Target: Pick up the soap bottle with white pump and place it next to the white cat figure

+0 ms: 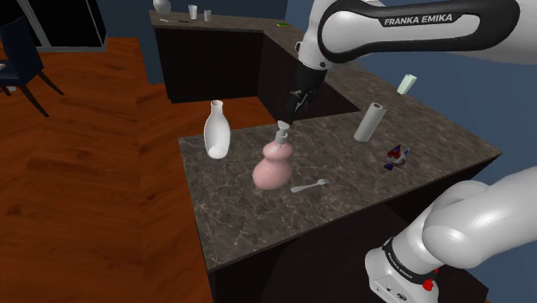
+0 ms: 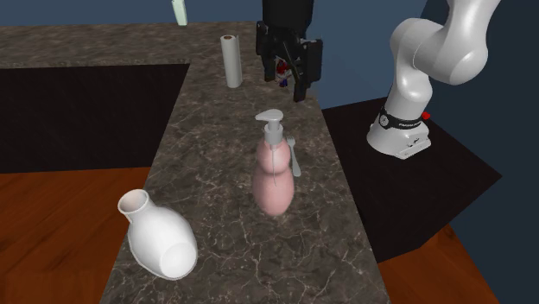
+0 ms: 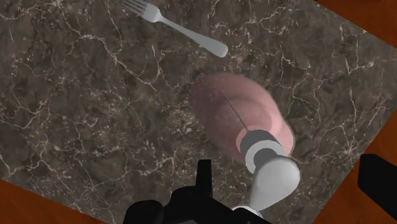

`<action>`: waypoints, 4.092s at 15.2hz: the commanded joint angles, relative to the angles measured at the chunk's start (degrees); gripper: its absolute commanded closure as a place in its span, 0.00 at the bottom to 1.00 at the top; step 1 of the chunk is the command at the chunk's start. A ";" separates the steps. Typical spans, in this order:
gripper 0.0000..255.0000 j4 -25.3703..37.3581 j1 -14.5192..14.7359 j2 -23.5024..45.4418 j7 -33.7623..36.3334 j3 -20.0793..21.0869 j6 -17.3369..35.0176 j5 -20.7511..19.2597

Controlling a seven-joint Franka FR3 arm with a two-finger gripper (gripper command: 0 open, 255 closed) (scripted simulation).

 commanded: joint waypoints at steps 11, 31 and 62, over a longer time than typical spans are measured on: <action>0.00 -2.08 0.58 8.22 0.70 1.68 9.90 -1.09; 1.00 -0.46 0.56 7.48 0.71 1.59 7.55 -1.06; 1.00 22.61 0.21 6.54 1.58 0.94 -16.44 -1.49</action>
